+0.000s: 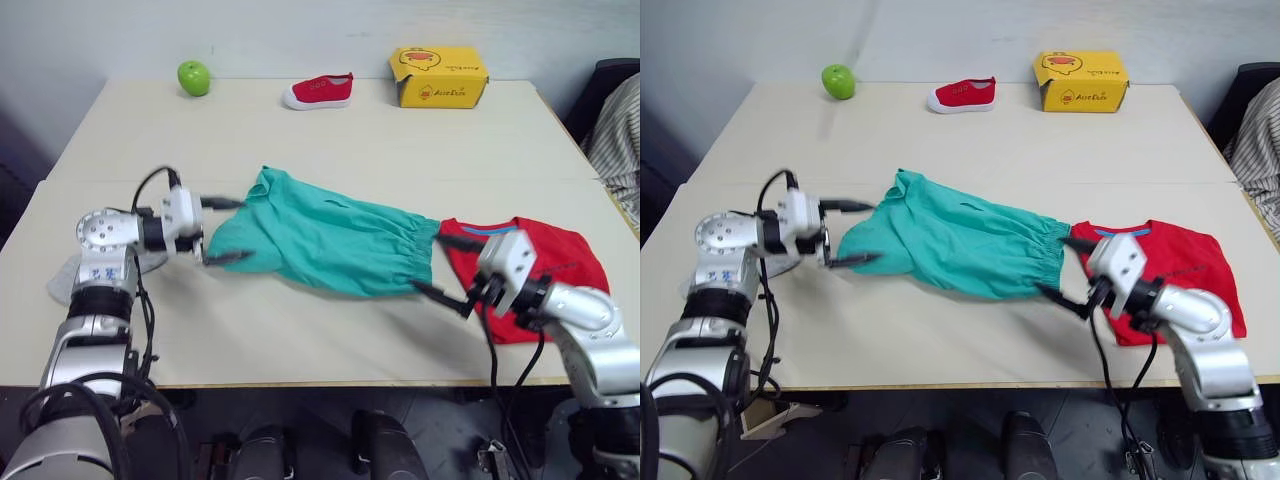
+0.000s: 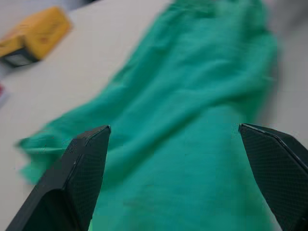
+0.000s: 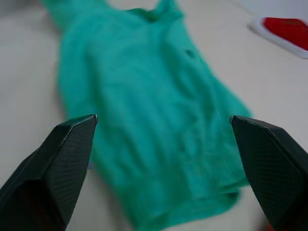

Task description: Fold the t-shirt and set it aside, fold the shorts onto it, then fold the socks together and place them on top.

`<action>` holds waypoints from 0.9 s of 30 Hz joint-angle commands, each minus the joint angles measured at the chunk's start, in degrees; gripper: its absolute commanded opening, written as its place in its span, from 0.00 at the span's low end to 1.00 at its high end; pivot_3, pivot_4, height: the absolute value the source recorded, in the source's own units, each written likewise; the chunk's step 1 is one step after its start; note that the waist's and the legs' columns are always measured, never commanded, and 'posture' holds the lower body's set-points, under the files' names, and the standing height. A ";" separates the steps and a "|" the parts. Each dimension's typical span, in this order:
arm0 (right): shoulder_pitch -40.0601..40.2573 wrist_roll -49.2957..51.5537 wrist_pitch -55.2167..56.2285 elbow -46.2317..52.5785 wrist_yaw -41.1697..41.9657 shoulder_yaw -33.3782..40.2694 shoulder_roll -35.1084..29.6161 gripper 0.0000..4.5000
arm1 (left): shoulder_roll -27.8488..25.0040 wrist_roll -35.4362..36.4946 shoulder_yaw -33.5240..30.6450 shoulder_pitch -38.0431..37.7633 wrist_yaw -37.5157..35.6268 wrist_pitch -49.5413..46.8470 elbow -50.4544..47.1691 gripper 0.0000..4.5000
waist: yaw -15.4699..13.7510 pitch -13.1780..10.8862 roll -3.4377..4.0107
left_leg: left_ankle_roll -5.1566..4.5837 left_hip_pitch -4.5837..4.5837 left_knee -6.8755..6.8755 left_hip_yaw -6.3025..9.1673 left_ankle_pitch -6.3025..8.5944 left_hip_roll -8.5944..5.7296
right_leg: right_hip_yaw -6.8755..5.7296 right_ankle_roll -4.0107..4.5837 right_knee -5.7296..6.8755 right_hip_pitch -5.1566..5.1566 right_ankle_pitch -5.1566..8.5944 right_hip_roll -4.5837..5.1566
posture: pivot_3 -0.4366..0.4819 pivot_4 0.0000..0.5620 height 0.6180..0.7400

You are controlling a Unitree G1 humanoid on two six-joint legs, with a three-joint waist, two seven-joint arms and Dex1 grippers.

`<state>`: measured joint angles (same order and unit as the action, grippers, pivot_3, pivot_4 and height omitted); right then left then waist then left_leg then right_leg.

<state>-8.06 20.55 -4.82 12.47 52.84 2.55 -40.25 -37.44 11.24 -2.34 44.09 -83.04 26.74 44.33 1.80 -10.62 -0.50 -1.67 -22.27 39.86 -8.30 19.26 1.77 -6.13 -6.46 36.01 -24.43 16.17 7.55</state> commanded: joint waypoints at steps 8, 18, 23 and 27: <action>-1.07 -24.53 14.86 -6.49 -14.18 -8.86 5.91 1.00 | 1.33 -17.08 5.44 -2.01 21.70 17.03 1.40 0.99 | -1.00 0.09 -0.15 | -0.12 -0.01 0.12 0.11 0.06 0.08 | 0.04 0.00 0.02 0.02 -0.04 0.20 | 0.48 0.27 1.00; -3.21 -31.89 20.85 -13.52 -18.93 -10.26 6.08 0.41 | 5.61 -33.72 14.71 8.03 48.29 18.87 16.86 0.79 | -1.76 0.17 -0.24 | -0.28 0.10 0.19 0.08 0.03 0.03 | -0.01 -0.09 -0.06 0.30 -0.14 0.24 | 0.48 0.27 1.00; -5.48 -31.73 24.62 -17.84 -18.47 -10.40 5.50 0.00 | 7.14 -35.51 17.80 10.60 50.11 16.71 22.36 0.41 | -1.61 0.17 -0.25 | -0.27 0.16 0.18 0.06 0.03 0.06 | -0.01 -0.10 -0.04 0.30 -0.14 0.21 | 0.48 0.27 1.00; -7.66 -31.67 27.92 -21.58 -17.85 -10.56 4.78 0.00 | 6.26 -36.08 19.18 10.66 50.53 16.01 24.20 0.12 | -1.53 0.20 -0.21 | -0.28 0.21 0.18 0.05 0.03 0.06 | -0.01 -0.10 -0.05 0.37 -0.14 0.21 | 0.48 0.27 1.00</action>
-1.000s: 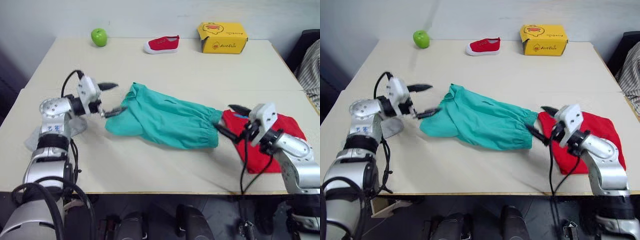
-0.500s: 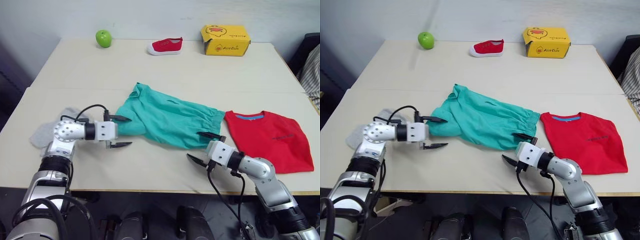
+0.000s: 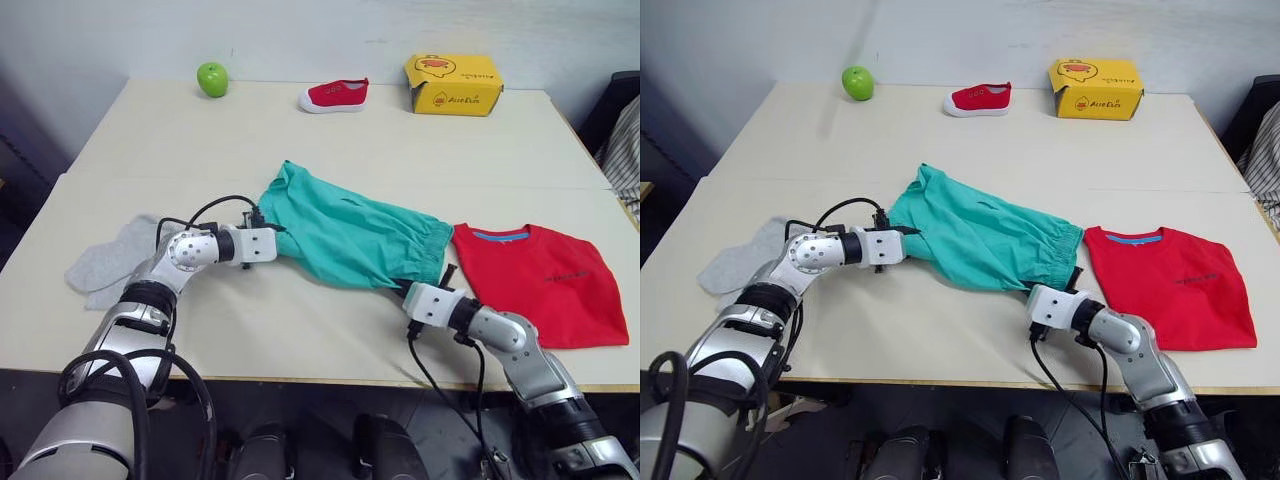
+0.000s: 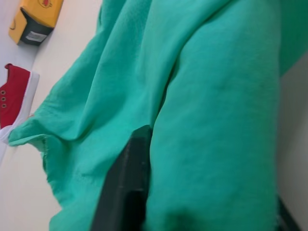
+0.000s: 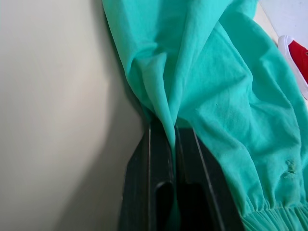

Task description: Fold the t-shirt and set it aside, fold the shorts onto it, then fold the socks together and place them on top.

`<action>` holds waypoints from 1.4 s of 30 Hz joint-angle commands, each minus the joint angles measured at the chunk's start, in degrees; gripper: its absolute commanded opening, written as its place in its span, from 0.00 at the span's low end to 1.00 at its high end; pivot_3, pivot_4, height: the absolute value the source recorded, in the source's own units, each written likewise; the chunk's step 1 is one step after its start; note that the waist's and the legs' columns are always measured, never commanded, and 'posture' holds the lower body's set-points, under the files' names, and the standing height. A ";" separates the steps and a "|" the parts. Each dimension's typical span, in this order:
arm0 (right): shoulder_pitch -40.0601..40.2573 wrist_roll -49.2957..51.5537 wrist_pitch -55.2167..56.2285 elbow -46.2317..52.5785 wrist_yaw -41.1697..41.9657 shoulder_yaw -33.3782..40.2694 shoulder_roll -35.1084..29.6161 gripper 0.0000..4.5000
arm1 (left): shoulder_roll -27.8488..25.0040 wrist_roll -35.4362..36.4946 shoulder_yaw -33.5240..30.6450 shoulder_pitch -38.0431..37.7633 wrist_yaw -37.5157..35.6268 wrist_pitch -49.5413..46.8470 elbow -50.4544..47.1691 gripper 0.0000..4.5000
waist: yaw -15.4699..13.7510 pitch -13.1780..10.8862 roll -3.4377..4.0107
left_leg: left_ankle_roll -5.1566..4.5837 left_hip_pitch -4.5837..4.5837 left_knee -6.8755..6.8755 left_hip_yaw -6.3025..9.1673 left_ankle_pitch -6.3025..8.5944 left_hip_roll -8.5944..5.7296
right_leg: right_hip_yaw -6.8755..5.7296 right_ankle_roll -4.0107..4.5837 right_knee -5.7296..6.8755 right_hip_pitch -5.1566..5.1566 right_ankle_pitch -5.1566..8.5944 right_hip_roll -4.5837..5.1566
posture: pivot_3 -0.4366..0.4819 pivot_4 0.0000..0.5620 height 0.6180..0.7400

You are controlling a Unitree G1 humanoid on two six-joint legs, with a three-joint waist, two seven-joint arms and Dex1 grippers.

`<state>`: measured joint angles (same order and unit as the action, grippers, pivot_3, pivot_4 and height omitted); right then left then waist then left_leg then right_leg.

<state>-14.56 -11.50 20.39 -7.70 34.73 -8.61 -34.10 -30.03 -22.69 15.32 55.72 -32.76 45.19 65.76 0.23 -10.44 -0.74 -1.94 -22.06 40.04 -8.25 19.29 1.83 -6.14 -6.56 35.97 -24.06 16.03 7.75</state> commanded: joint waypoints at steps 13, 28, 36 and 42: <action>-2.52 10.31 15.69 -8.54 10.12 1.75 -5.91 0.00 | -13.96 27.42 -10.06 -28.95 -23.48 -7.57 -36.39 0.01 | 3.20 0.08 0.16 | 0.21 0.89 -0.89 0.01 0.08 0.19 | 0.03 0.25 -0.19 0.27 0.14 0.03 | 0.48 0.27 1.00; 12.75 18.83 7.70 6.19 14.82 2.27 -7.65 0.09 | -16.28 33.26 -19.04 -61.62 -15.98 -29.58 -76.32 0.11 | 1.26 0.07 0.15 | 0.12 0.98 -0.85 0.16 0.18 0.03 | -0.01 0.26 -0.43 0.43 0.15 0.71 | 0.48 0.27 1.00; 21.45 40.87 -10.23 24.66 24.19 7.20 -16.22 0.44 | -20.75 60.38 -31.44 -71.97 -23.27 -51.79 -89.16 0.43 | 1.28 0.06 0.17 | 0.18 0.96 -0.88 0.30 0.23 0.11 | 0.03 0.35 -0.47 0.44 0.20 0.72 | 0.48 0.27 1.00; 21.40 62.87 -33.33 35.55 17.69 14.25 -18.79 0.22 | -28.20 82.17 -42.18 -71.18 -27.03 -72.35 -91.37 0.34 | 1.11 0.05 0.13 | 0.27 0.92 -0.87 0.82 0.24 0.13 | -0.01 0.52 -0.59 0.67 0.29 0.75 | 0.48 0.27 1.00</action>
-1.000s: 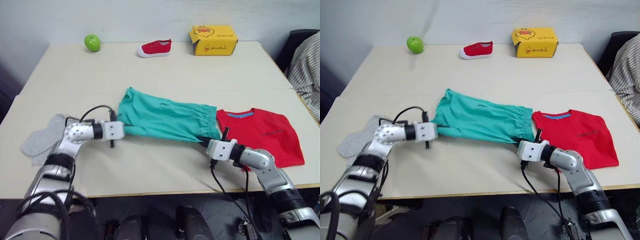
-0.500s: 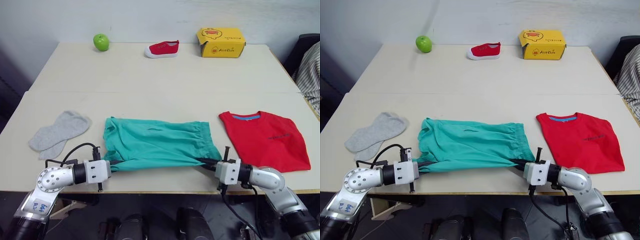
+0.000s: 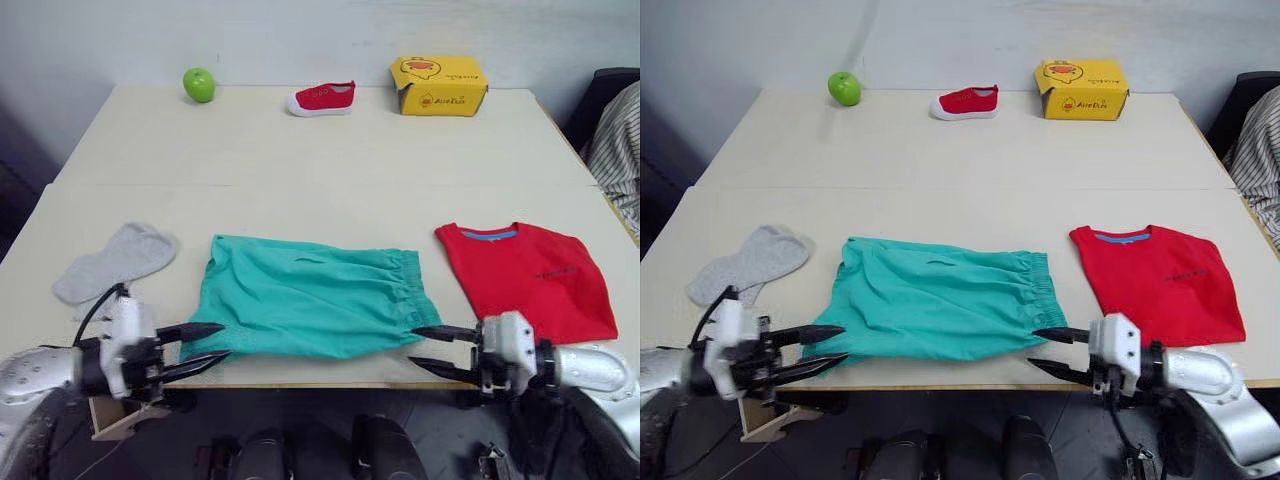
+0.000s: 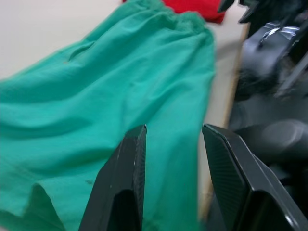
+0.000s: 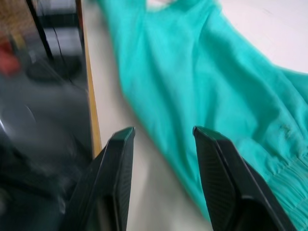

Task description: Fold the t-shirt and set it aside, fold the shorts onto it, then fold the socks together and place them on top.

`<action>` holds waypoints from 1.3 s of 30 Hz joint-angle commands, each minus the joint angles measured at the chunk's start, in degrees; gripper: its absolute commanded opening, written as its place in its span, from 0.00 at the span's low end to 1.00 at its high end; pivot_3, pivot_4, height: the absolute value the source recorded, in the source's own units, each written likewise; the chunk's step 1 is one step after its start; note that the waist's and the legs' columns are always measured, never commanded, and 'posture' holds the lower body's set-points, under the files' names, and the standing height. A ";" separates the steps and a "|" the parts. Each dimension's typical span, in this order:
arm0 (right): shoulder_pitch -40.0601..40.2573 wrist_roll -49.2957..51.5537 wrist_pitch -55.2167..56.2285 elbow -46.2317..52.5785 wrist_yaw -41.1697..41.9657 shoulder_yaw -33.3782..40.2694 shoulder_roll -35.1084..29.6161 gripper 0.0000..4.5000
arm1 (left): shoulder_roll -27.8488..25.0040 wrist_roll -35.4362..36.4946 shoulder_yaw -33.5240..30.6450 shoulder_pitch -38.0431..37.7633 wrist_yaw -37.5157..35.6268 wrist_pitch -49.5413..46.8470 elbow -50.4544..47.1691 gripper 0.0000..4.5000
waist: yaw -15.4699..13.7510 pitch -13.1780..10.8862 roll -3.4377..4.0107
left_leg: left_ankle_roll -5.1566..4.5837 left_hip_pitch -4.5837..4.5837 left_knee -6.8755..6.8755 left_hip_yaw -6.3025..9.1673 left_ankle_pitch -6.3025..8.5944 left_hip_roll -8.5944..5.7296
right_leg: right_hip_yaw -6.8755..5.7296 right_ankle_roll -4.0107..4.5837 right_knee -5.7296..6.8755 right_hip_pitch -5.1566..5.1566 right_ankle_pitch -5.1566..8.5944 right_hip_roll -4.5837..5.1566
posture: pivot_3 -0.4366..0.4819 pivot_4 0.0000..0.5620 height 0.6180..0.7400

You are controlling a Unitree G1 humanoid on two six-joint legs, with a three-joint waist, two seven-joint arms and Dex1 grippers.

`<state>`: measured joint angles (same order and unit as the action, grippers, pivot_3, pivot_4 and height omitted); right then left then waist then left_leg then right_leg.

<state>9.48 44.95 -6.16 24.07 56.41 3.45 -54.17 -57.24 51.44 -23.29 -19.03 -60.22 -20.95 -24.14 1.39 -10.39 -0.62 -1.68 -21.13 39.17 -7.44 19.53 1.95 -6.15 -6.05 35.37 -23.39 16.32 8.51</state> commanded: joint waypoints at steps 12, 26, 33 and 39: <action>-17.92 -30.78 2.88 -14.38 -22.91 -19.81 28.69 0.00 | 20.68 -27.95 28.97 30.69 18.03 7.01 10.77 0.01 | -1.25 0.12 0.06 | 0.15 -0.17 -0.04 -0.39 -0.14 -0.19 | -0.25 -0.14 0.13 -0.22 -0.08 -0.71 | 0.48 0.27 1.00; -18.46 -34.58 4.06 -25.13 -35.37 -5.41 35.23 0.00 | 27.08 -44.68 31.17 30.88 29.58 7.34 29.63 0.01 | -1.20 0.57 0.15 | 0.04 0.09 -0.01 -0.48 -0.12 -0.05 | -0.07 -0.14 0.19 -0.19 -0.08 -0.49 | 0.48 0.27 1.00; -21.10 -28.76 0.82 -25.99 -31.43 -1.72 36.55 0.00 | 31.18 -39.55 24.14 35.32 29.06 14.04 34.38 0.01 | -1.07 0.94 0.26 | 0.02 0.25 -0.06 -0.48 -0.11 -0.05 | -0.11 -0.09 0.25 -0.10 -0.06 -0.12 | 0.48 0.27 1.00; -24.49 -24.10 -2.38 -18.83 -30.90 -1.33 39.27 0.00 | 34.70 -28.08 18.68 42.01 21.40 12.18 31.96 0.01 | -1.07 0.77 0.22 | 0.01 -0.02 -0.06 -0.47 -0.13 -0.08 | -0.18 -0.10 0.30 -0.28 -0.06 -0.16 | 0.48 0.27 1.00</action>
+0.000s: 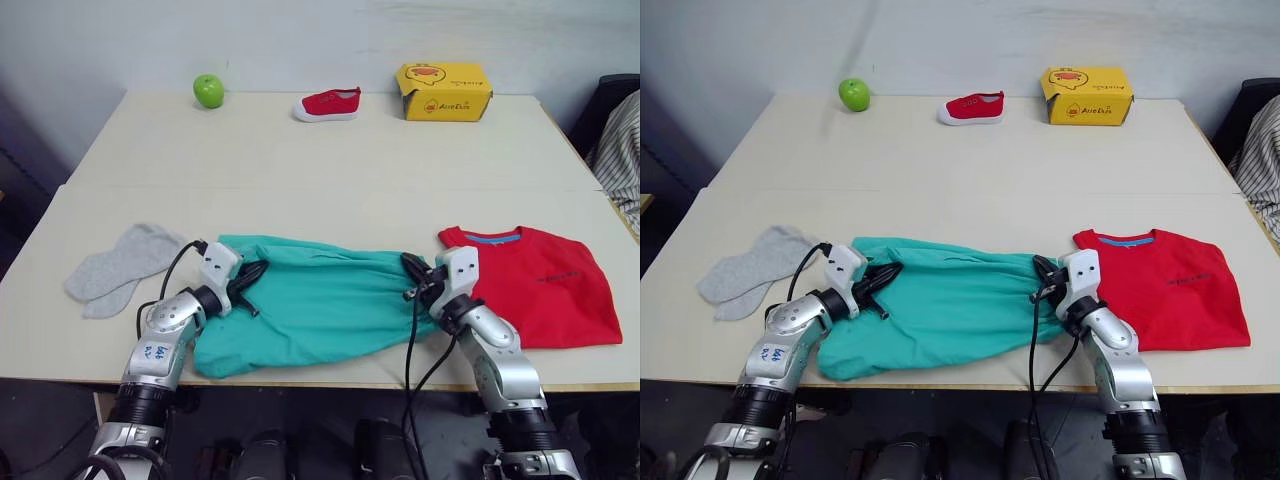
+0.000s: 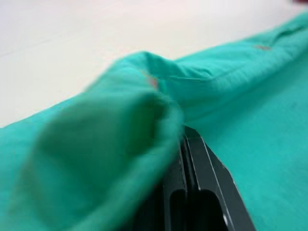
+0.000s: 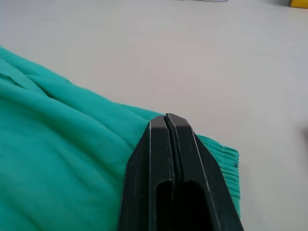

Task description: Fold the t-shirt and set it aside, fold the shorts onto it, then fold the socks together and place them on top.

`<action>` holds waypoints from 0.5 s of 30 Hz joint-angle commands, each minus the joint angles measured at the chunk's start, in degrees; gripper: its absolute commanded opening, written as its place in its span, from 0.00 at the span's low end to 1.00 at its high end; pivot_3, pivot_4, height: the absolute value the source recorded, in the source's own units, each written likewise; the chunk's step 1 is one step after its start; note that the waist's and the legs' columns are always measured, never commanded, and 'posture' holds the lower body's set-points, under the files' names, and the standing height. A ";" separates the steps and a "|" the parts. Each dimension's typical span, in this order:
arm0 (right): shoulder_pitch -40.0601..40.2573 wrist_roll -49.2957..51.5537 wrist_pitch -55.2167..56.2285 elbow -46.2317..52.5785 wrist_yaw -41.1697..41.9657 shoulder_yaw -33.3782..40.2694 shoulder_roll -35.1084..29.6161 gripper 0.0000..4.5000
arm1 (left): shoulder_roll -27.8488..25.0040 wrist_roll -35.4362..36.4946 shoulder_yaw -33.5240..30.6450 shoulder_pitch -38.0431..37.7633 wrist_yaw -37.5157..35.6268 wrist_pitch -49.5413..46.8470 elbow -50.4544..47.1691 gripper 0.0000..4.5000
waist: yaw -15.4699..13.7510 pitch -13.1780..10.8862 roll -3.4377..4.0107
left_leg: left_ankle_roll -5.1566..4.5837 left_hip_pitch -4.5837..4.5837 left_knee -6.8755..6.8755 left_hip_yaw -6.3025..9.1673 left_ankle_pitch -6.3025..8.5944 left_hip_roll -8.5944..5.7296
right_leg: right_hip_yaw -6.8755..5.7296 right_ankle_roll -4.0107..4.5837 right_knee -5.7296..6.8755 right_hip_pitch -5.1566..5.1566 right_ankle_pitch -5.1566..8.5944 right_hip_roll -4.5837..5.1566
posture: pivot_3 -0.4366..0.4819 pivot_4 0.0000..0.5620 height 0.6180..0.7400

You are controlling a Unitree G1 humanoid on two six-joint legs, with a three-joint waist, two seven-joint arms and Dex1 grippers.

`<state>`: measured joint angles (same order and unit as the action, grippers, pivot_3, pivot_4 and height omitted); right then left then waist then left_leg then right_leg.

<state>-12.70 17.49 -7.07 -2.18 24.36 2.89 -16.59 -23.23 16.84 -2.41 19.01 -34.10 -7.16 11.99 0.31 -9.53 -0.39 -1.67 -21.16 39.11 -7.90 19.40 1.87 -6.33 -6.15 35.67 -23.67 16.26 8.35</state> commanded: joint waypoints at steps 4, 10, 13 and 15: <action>0.32 3.70 -5.89 15.37 6.76 -9.05 1.37 0.00 | 0.88 5.11 1.73 5.84 -8.36 -3.83 -5.34 0.01 | 0.06 -0.12 0.03 | 0.03 -0.11 0.01 0.02 -0.03 0.01 | -0.01 -0.01 0.15 -0.08 0.00 -0.34 | 0.48 0.27 1.00; 3.05 -4.33 -2.43 11.10 2.34 -12.37 2.57 0.00 | 2.69 -3.23 5.84 9.17 -4.25 -1.25 5.16 0.01 | -0.05 -0.13 0.01 | -0.15 -0.14 0.01 -0.07 0.11 -0.09 | 0.01 -0.10 -0.16 0.00 -0.05 -0.42 | 0.48 0.27 1.00; 4.15 -5.92 0.35 9.42 0.90 -9.64 1.89 0.00 | 2.96 -6.55 4.97 11.11 -0.51 0.73 11.45 0.01 | -0.13 -0.18 -0.07 | -0.22 -0.18 0.03 -0.09 0.07 -0.10 | 0.03 -0.22 -0.26 0.02 -0.12 -0.38 | 0.48 0.27 1.00; 5.15 -5.95 1.40 9.00 0.79 -7.48 1.05 0.00 | 2.69 -7.74 4.33 11.69 0.87 1.98 14.01 0.01 | -0.11 -0.18 -0.07 | -0.21 -0.14 0.03 -0.04 0.07 -0.10 | 0.00 -0.22 -0.25 0.07 -0.12 -0.37 | 0.48 0.27 1.00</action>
<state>-8.11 11.64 -7.71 6.21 25.86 -7.51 -14.76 -20.19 10.65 2.78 30.85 -34.88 -6.28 23.98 0.20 -9.71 -0.45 -1.88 -21.29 39.14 -7.95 19.47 1.79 -6.33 -6.37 35.44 -23.61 16.14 7.99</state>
